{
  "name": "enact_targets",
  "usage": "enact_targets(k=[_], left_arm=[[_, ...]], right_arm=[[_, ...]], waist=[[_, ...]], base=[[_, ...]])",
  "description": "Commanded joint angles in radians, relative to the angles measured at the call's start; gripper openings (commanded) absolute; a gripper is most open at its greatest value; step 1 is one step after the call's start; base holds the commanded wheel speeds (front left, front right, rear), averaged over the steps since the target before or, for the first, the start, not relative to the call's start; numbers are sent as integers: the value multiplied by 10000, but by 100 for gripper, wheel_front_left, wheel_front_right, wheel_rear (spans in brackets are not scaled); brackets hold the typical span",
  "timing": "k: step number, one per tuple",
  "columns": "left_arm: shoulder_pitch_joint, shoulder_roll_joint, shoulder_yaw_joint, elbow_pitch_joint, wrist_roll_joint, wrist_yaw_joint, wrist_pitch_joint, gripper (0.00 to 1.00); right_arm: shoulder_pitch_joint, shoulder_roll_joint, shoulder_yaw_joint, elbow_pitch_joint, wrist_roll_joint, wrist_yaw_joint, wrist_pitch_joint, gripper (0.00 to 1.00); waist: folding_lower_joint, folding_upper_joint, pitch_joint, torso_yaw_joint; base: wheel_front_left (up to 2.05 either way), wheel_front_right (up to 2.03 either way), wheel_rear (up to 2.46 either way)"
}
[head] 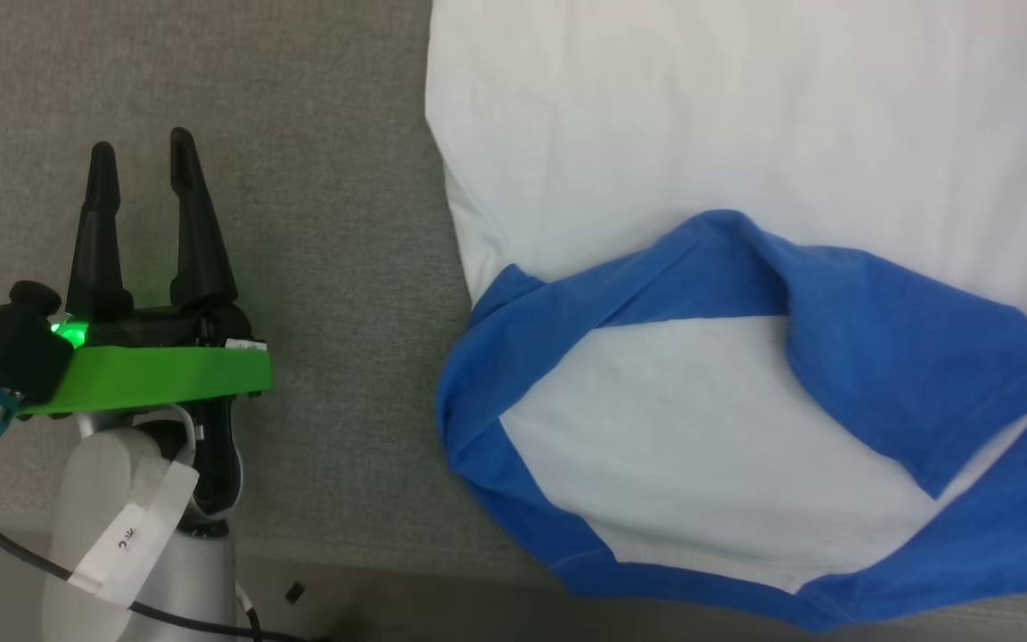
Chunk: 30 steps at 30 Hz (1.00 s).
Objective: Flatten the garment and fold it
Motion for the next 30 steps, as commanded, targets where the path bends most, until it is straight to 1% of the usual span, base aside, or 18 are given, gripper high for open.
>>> enact_targets(k=[1, 7, 8, 9, 10, 11, 13, 17, 20, 22, 25, 30], left_arm=[[170, -94, 111, -61, 157, -98, -37, 100], [222, -229, 379, -181, 340, -293, -37, 100], [224, -240, 405, -199, 351, -310, -37, 100], [222, -251, 434, -214, 365, -327, -37, 100], [217, -258, 453, -221, 379, -339, -37, 100], [213, -265, 472, -215, 403, -352, -37, 100], [202, -274, 486, -184, 437, -374, -37, 100], [219, -283, 514, -17, 513, -407, -37, 100], [364, -286, 591, 228, 627, -428, -37, 100], [494, -287, 589, 388, 736, -438, -37, 100], [671, -288, 577, 546, 793, -448, -37, 100], [1158, -288, 584, 864, 899, -459, -37, 100]], right_arm=[[-209, 56, -126, 80, -200, -15, 276, 100], [-467, 327, -859, 245, -997, -15, 2042, 100], [-480, 395, -954, 189, -1066, -15, 2260, 50], [-472, 468, -1028, 91, -1143, -15, 2484, 9], [-440, 496, -1049, -10, -1218, -15, 2621, 0], [-374, 505, -1061, -158, -1319, -15, 2700, 0], [-232, 531, -1195, -507, -1498, -15, 2471, 0], [168, 439, -1532, -1015, -1830, -15, 1437, 0], [631, 405, -1654, -1280, -1996, -15, 760, 0], [976, 353, -1569, -1538, -2058, -15, 499, 0], [1515, 274, -1421, -2094, -2152, -15, 304, 0], [2846, 393, -794, -4048, -2190, -15, 491, 0]], waist=[[-2, 0, 622, 570], [-2, 0, 744, 615], [-2, 0, 747, 608], [-2, 0, 748, 594], [-2, 0, 742, 585], [-2, 0, 712, 563], [-2, 0, 626, 525], [-2, 0, 200, 425], [-2, 0, -382, 211], [-2, 0, -795, 59], [-2, 0, -1400, -120], [-2, 0, -2484, -507]], base=[[0, 0, 0], [0, 0, 0], [0, 0, 0], [0, 0, 0], [0, 0, 0], [0, 0, 0], [0, 0, 0], [0, 0, 0], [0, 0, 0], [0, 0, 0], [0, 0, 0], [0, 0, 0]])
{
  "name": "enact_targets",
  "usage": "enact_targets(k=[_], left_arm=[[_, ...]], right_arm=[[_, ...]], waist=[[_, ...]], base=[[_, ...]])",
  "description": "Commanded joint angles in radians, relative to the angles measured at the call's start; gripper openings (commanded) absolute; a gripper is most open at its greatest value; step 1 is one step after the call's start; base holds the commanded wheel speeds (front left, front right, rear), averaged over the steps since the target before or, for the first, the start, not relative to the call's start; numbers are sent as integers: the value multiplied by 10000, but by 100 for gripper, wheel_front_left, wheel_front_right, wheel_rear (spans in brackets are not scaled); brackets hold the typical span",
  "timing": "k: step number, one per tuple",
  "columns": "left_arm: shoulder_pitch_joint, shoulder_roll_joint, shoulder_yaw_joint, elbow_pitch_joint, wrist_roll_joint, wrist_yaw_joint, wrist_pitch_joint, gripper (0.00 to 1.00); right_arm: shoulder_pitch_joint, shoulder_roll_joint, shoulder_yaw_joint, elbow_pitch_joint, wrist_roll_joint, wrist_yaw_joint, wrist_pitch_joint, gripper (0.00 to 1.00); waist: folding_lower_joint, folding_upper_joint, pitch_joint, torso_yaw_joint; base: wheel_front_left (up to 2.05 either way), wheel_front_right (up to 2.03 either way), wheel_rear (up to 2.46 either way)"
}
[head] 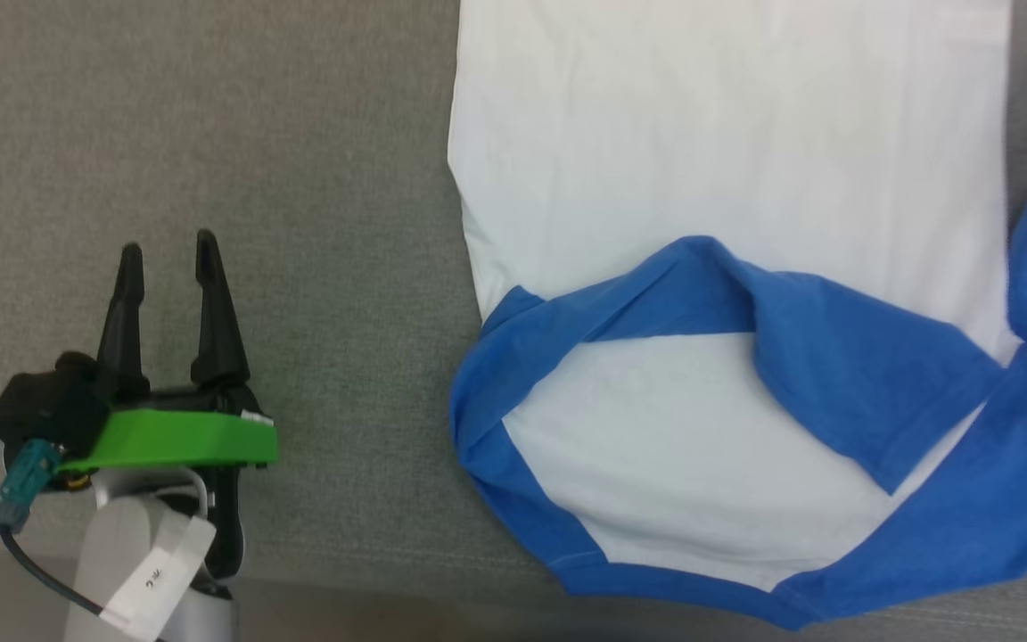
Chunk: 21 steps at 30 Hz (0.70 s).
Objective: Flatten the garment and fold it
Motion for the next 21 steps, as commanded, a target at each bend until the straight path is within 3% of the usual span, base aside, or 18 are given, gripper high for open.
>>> enact_targets(k=[1, 9, 13, 17, 21], left_arm=[[248, -35, 46, 71, 49, -63, -37, 100], [842, -32, -26, 396, 85, -69, -38, 100], [1092, -25, -158, 499, 31, -72, -38, 100], [1173, -20, -283, 561, -48, -73, -38, 100], [1182, -22, -385, 620, -155, -73, -38, 100]], right_arm=[[387, 26, 251, -528, 47, -15, 107, 0], [2235, 341, 1518, -3886, 588, -15, 1061, 0], [3113, 633, 2779, -5677, 936, -15, 1612, 0], [3522, 786, 4278, -6217, 976, -15, 1853, 0], [3687, 1018, 5945, -5660, 1056, -15, 1774, 0]], waist=[[0, 0, -1201, -598], [0, 0, -2262, -732], [0, 0, -2606, -589], [0, 0, -2713, -429], [0, 0, -2708, -281]], base=[[0, 0, 0], [0, 0, 0], [0, 0, 0], [0, 0, 0], [0, 0, 0]])
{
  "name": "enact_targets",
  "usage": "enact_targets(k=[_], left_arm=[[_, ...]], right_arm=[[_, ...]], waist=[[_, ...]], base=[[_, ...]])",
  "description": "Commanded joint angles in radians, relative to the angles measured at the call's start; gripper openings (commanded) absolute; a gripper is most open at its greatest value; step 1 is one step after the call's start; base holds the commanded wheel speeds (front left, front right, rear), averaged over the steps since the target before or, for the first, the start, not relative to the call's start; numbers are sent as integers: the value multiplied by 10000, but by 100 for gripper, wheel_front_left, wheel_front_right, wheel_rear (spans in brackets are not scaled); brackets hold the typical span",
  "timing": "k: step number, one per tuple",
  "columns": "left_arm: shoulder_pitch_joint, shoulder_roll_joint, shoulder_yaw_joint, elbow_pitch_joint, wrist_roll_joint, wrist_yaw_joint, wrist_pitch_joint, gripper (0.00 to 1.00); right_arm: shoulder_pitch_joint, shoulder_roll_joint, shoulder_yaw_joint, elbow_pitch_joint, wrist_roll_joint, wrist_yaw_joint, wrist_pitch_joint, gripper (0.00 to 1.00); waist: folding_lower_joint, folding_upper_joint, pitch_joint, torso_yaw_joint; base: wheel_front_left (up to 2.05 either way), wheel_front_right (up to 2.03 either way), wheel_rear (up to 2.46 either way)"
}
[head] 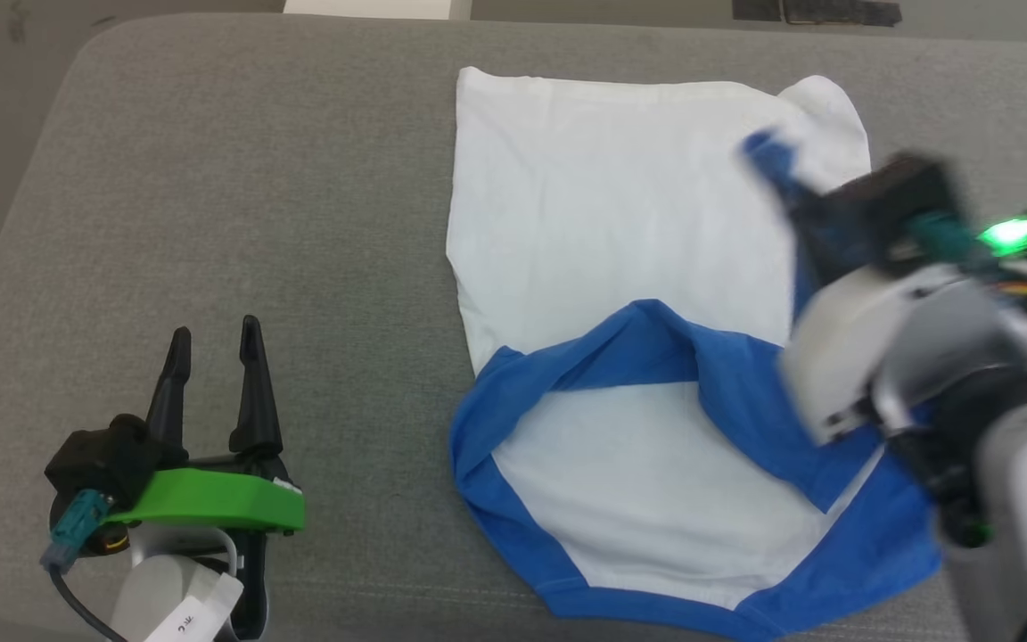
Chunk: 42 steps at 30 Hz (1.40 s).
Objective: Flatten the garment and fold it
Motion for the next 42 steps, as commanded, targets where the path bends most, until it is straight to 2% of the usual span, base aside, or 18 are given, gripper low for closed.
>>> enact_targets(k=[1, 11, 17, 22, 23, 25, 27, 28, 33, 37, 42], left_arm=[[119, -19, -42, 40, -82, -69, -38, 100], [-112, -25, -337, 207, -295, -70, -38, 100], [-225, -29, -517, 317, -404, -70, -38, 100], [-213, -31, -526, 342, -490, -70, -38, 100], [-206, -31, -512, 346, -500, -70, -38, 100], [-180, -32, -485, 361, -498, -70, -38, 100], [-147, -32, -445, 391, -463, -70, -38, 100], [-87, -32, -383, 410, -369, -71, -38, 100], [25, 12, -291, 413, -182, -71, -38, 100], [84, 150, -241, 404, -90, -71, -38, 100], [-58, 385, -244, 358, -28, -71, -38, 100]], right_arm=[[95, 112, 352, 329, -3, -17, -135, 0], [-267, 1313, 3279, 4088, 93, -17, -1343, 0], [-428, 1543, 4151, 6153, 97, -17, -1571, 0], [-314, 1541, 4448, 7204, 377, -17, -1361, 0], [-303, 1530, 4488, 7256, 511, -17, -1344, 24], [-274, 1523, 4344, 7121, 797, -17, -1530, 100], [-186, 1525, 4003, 6785, 1086, -17, -1843, 100], [28, 1567, 3358, 5914, 1476, -17, -2592, 100], [574, 1481, 2077, 4140, 1628, -17, -4365, 100], [1344, 1616, 739, 3216, 1543, -17, -5653, 100], [2180, 1814, -640, 2666, 1404, -17, -7142, 100]], waist=[[1, 0, 2, 121], [1, 0, 353, 706], [1, 0, 494, 1059], [1, 0, 526, 1151], [1, 0, 523, 1142], [1, 0, 490, 1099], [1, 0, 418, 1009], [1, 0, 273, 798], [1, 0, 26, 303], [1, 0, -109, -162], [1, 0, -45, -694]], base=[[0, 0, 0], [0, 0, 0], [0, 0, 0], [0, 0, 0], [0, 0, 0], [0, 0, 0], [0, 0, 0], [0, 0, 0], [0, 0, 0], [0, 0, 0], [0, 0, 0]])
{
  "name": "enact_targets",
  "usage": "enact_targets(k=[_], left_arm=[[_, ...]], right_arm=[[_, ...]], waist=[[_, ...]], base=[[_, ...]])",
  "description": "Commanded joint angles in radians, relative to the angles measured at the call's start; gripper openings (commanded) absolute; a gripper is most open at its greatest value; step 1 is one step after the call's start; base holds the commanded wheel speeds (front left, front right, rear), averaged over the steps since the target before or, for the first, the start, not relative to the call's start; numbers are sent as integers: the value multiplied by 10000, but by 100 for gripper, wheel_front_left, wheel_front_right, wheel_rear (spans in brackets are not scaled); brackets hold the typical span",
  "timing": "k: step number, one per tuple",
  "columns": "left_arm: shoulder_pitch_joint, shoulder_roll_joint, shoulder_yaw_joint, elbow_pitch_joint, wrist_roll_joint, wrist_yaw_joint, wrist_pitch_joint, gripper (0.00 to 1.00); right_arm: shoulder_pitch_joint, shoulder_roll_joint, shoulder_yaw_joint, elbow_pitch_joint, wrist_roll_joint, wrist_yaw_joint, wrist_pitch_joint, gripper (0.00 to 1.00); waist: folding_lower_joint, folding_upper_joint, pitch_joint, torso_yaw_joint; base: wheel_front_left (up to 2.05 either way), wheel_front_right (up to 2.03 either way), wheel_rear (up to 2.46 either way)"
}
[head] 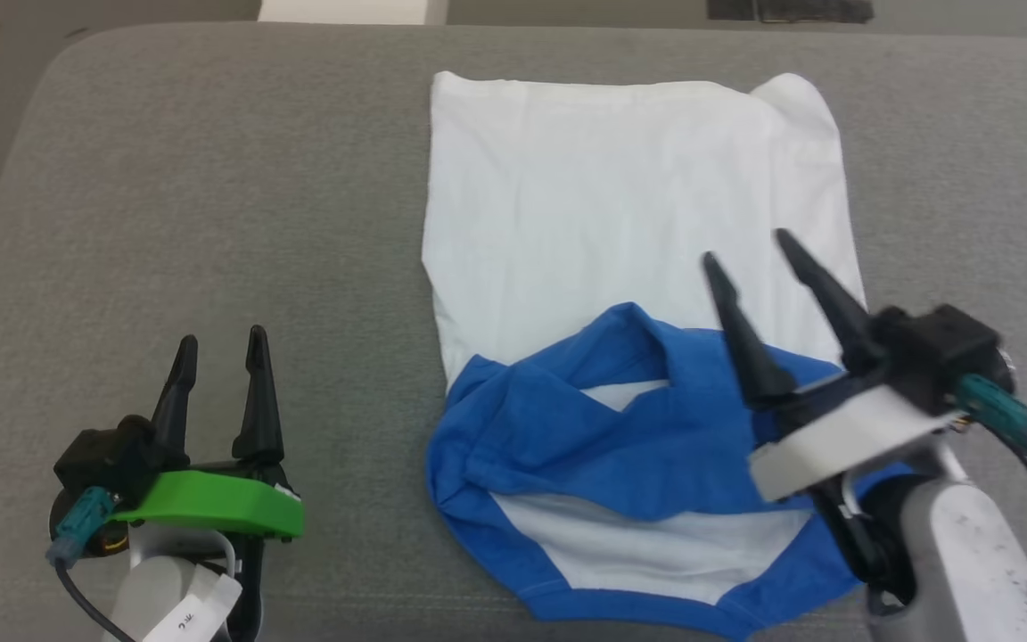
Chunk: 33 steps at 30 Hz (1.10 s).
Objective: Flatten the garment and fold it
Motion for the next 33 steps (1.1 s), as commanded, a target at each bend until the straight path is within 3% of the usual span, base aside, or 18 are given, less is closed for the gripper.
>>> enact_targets(k=[1, 2, 3, 6, 18, 27, 33], left_arm=[[-129, 189, -32, -29, 50, -69, -38, 100], [-229, 276, -109, -21, 60, -69, -29, 100], [-781, 707, -422, -16, 61, -69, 174, 100], [-1693, 1318, -811, -63, 32, -69, 661, 100], [-6814, 3856, -2952, 786, -1088, -69, 4318, 100], [-9574, 4654, -3345, 2312, -1747, -16, 7231, 100], [-10454, 4782, -3137, 2856, -2059, 523, 8882, 100]], right_arm=[[218, 66, -333, -67, -117, -15, -409, 100], [313, 86, -572, -46, -212, -15, -612, 100], [500, 146, -1177, 137, -372, -15, -1000, 100], [456, 184, -1581, 260, -490, -15, -1229, 100], [-369, 237, -2081, 291, -431, -15, -1743, 100], [-712, 241, -1791, 524, 193, -15, -2165, 100], [-817, 241, -1506, 770, 438, -15, -2464, 100]], waist=[[1, 0, 42, -481], [1, 0, 101, -557], [1, 0, 418, -853], [1, 0, 904, -1118], [1, 0, 3278, -2290], [1, 0, 4579, -3192], [1, 0, 5058, -3588]], base=[[0, 0, 0], [0, 0, 0], [0, 0, 0], [0, 0, 0], [0, 0, 0], [0, 0, 0], [0, 0, 0]])
